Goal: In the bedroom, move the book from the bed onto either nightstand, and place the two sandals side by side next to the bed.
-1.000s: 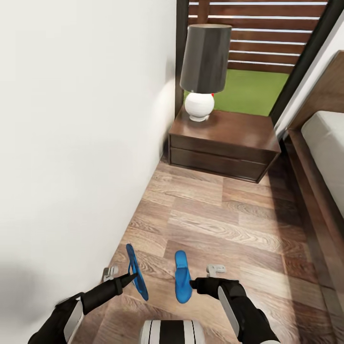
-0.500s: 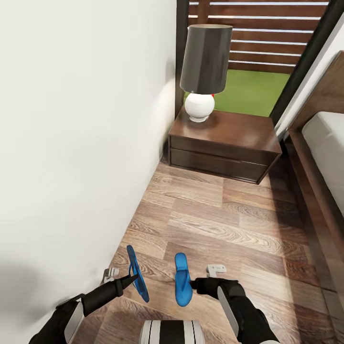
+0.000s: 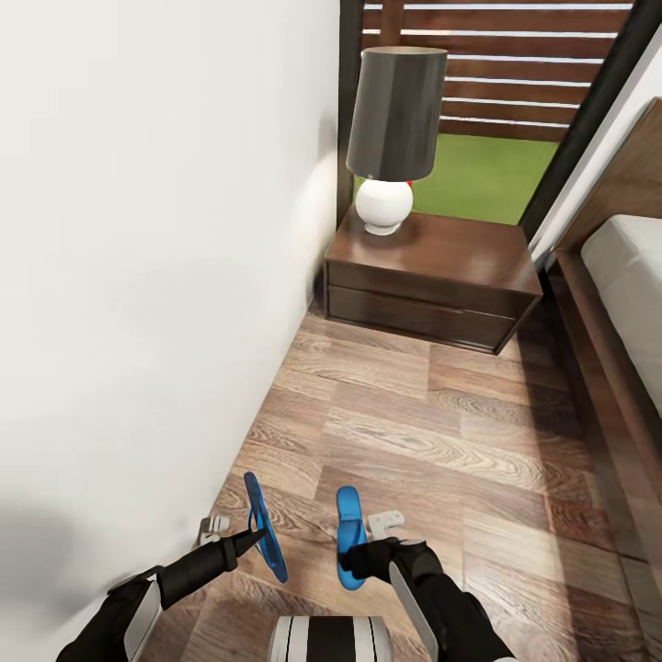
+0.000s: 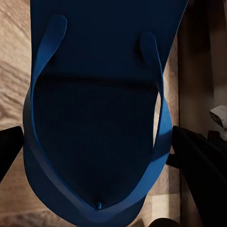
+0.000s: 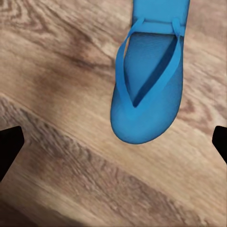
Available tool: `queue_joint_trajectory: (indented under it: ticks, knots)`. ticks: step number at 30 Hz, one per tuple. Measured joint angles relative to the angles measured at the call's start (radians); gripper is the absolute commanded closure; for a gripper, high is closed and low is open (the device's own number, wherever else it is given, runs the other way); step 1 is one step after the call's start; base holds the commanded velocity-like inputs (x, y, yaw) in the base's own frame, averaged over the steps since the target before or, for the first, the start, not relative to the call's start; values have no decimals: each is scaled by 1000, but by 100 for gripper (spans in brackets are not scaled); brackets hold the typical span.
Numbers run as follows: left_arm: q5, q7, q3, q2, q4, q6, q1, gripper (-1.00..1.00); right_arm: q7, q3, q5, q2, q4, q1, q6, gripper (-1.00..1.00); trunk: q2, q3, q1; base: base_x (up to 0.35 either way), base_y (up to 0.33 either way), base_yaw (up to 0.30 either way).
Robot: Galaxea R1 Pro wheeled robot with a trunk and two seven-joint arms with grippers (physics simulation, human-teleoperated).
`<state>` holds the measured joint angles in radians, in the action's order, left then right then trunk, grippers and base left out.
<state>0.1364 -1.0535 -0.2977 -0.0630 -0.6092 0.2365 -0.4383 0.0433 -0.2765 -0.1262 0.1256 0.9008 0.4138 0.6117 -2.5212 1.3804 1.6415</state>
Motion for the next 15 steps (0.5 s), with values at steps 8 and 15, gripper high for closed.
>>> queue_joint_trajectory:
  ticks: [8,15]
  knots:
    - [0,1,0,0,0,0,0,100,-131,-2,-1,1,0,0,3,-100,0,0,0,0,0,0]
    - [0,3,1,0,1,-1,0,100,-307,-3,-1,2,2,1,-2,-100,0,0,0,0,0,0]
